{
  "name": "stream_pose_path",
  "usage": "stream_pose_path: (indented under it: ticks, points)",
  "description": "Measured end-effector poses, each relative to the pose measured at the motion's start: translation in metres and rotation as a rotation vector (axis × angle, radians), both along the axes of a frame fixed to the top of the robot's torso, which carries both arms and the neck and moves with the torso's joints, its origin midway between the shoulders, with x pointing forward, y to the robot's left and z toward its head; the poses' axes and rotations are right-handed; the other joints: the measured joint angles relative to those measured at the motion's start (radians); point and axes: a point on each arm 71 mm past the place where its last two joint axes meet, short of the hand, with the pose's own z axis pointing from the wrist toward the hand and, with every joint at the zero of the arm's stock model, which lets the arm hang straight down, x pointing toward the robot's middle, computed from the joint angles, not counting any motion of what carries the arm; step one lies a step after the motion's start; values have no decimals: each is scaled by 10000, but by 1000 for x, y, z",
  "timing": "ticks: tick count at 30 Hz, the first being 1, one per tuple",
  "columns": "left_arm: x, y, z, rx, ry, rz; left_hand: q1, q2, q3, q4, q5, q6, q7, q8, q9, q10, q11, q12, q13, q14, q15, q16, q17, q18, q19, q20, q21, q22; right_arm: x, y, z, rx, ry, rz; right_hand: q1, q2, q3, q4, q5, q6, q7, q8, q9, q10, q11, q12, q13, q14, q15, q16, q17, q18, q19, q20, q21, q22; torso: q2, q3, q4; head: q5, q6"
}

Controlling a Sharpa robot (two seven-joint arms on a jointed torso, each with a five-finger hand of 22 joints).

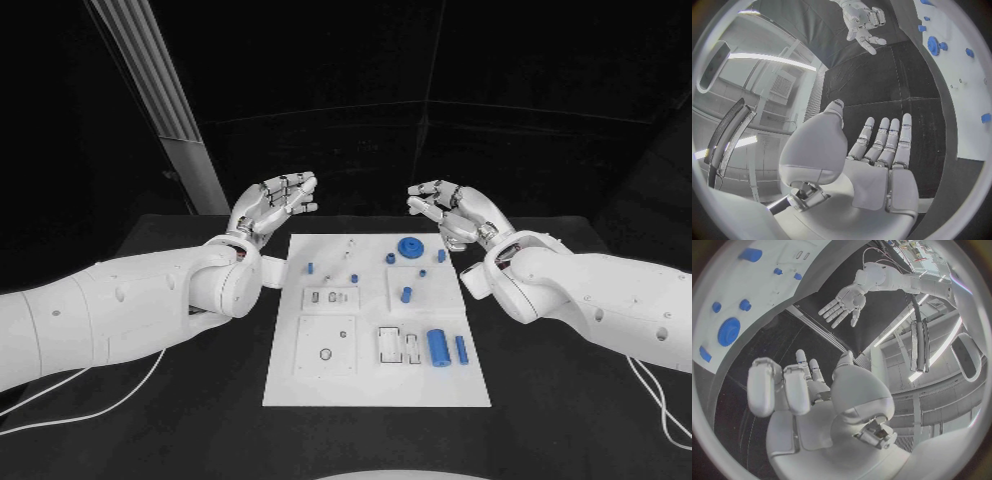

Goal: Assemble the parts on the task board

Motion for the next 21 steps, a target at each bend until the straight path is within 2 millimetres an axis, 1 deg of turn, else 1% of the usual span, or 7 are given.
stream_pose_path:
  ticks: [2, 4, 5, 7, 9, 13, 21]
  points:
    - [0, 1, 3, 3, -59, -48, 0, 0, 0, 0, 0, 0, 0, 32, 0, 59, -4, 18, 0, 26, 7, 0, 0, 1, 0, 0, 0, 0, 2, 0, 3, -172, -66, 37, 435, -68, 120, -120, 94, 729, 59, -50, -4, 410, -54, 0, -8, 18, -18, 193, 373, -169, 93, 0, 558, 133, 29, 2, 16, -5, -1]
    - [0, 2, 7, 4, -152, -118, 0, 0, 0, 0, 0, 0, 0, 32, 9, 59, -5, 18, 0, 25, 7, 0, 0, 1, 0, 0, 0, 0, 6, -1, 7, -493, -176, 93, 1018, -229, 309, -309, 77, 1612, 150, -267, -23, 889, -141, -82, -15, 34, -34, 381, 762, -313, 95, 0, 891, 173, 73, 5, 40, -17, -1]
    - [0, 2, 9, 0, -187, -147, 0, 0, 0, 0, 0, 0, 0, 32, 10, 59, -5, 18, 0, 25, 7, 0, 0, 1, 0, 0, 0, 0, 7, -1, 8, -657, -227, 114, 1249, -301, 398, -398, 1, 1992, 204, -351, -26, 1093, -174, -141, -15, 42, -42, 438, 865, -312, 113, -19, 928, 175, 88, 5, 51, -28, 0]
    - [-1, 3, 13, -17, -262, -230, 0, 0, 0, 0, 0, 0, 0, 70, 11, 59, -5, 18, 0, 25, 7, 0, 0, 0, 0, 0, 0, 0, 9, 0, 11, -1099, -376, 170, 1647, -449, 560, -560, -91, 2716, 314, -662, -62, 1536, -260, -367, -28, 45, -198, 527, 927, -311, 148, -54, 929, 175, 123, 5, 70, -51, 7]
    - [-1, 3, 16, -39, -315, -310, 0, 0, 0, 0, 0, -59, 12, 77, 10, 59, -5, 18, 0, 25, 7, -7, 0, 1, 0, 0, 0, 0, 11, 1, 12, -1532, -532, 218, 2098, -637, 749, -749, -106, 3426, 405, -1108, -76, 1917, -371, -755, -28, 30, -214, 566, 931, -310, 127, -148, 930, 175, 159, 4, 89, -75, 14]
    - [-2, 1, 22, -101, -408, -506, -27, 27, 0, 0, 0, -74, 0, 116, 10, 59, -4, 18, -1, 25, 7, -53, 0, 0, 0, 0, 0, 0, 16, 5, 13, -2622, -901, 249, 2747, -833, 940, -1060, -106, 3927, 303, -1585, -76, 2099, -476, -1226, -28, 31, -286, 567, 931, -310, 163, -184, 929, 174, 235, -7, 122, -99, 39]
    - [-5, -3, 26, -220, -461, -841, -38, 38, 0, 0, -39, -144, -1, 125, 9, 58, -4, 18, -1, 25, 6, -92, -1, 0, 0, 0, 0, 0, 22, 13, 9, -4888, -1536, 253, 3412, -1182, 1085, -1313, -106, 4048, 183, -2280, -87, 2201, -507, -1917, -27, 31, -358, 607, 930, -308, 162, -255, 929, 173, 440, -51, 192, -174, 84]
